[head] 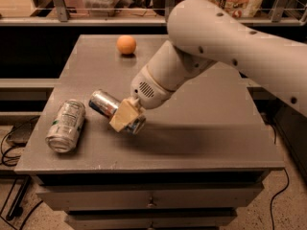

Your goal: Move redbull can near 7up can

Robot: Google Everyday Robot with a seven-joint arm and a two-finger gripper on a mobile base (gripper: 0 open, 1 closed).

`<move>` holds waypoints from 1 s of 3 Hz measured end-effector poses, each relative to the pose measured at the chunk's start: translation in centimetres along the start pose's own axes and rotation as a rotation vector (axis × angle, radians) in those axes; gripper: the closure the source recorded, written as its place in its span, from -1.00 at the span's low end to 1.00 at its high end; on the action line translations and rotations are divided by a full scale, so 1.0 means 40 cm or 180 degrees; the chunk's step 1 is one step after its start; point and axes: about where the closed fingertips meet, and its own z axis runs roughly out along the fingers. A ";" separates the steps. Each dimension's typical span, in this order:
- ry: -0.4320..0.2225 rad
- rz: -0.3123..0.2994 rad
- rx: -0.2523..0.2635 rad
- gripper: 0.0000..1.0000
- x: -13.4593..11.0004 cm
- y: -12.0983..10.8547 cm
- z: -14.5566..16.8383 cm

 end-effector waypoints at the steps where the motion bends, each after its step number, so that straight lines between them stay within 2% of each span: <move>1: -0.0051 0.0149 -0.0023 -0.26 -0.020 -0.028 0.023; 2: -0.0076 0.0208 -0.0054 -0.74 -0.030 -0.042 0.032; 3: -0.0073 0.0201 -0.0057 -1.00 -0.032 -0.039 0.034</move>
Offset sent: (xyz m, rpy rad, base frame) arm 0.0302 0.0096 -0.0133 0.0410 0.0603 -0.0719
